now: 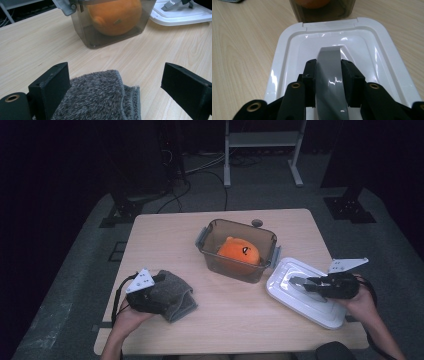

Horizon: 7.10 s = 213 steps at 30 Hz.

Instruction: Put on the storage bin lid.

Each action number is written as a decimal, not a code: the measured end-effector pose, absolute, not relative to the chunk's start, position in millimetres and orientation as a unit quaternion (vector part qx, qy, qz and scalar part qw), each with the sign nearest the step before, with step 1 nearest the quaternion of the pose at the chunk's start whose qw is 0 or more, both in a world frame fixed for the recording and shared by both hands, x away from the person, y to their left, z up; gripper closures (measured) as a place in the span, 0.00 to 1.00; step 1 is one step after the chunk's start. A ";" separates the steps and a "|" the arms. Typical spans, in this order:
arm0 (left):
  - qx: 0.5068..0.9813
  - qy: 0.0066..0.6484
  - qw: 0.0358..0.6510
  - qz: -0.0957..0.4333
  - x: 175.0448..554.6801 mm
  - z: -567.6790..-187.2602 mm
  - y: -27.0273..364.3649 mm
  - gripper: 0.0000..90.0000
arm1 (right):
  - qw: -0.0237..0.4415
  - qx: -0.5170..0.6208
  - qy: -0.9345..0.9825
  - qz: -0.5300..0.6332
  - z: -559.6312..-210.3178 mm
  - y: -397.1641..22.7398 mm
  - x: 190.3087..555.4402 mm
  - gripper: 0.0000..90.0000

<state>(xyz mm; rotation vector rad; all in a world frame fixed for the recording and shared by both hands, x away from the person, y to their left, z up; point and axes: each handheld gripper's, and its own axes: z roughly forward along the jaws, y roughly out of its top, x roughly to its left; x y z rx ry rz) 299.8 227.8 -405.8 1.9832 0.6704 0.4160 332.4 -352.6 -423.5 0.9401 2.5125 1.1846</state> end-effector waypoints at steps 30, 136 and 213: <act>0.814 0.275 0.483 0.168 300.7 -406.6 226.3 0.08 | 0.125 0.297 0.853 0.411 -377.1 -368.9 306.9 0.73; 0.814 0.272 0.489 0.157 302.5 -410.3 228.5 0.08 | 0.079 0.170 0.881 0.434 -277.1 -193.0 438.5 0.73; 0.812 0.266 0.498 0.148 305.6 -408.5 226.8 0.08 | 0.047 0.178 0.883 0.432 -333.0 -150.4 488.2 0.71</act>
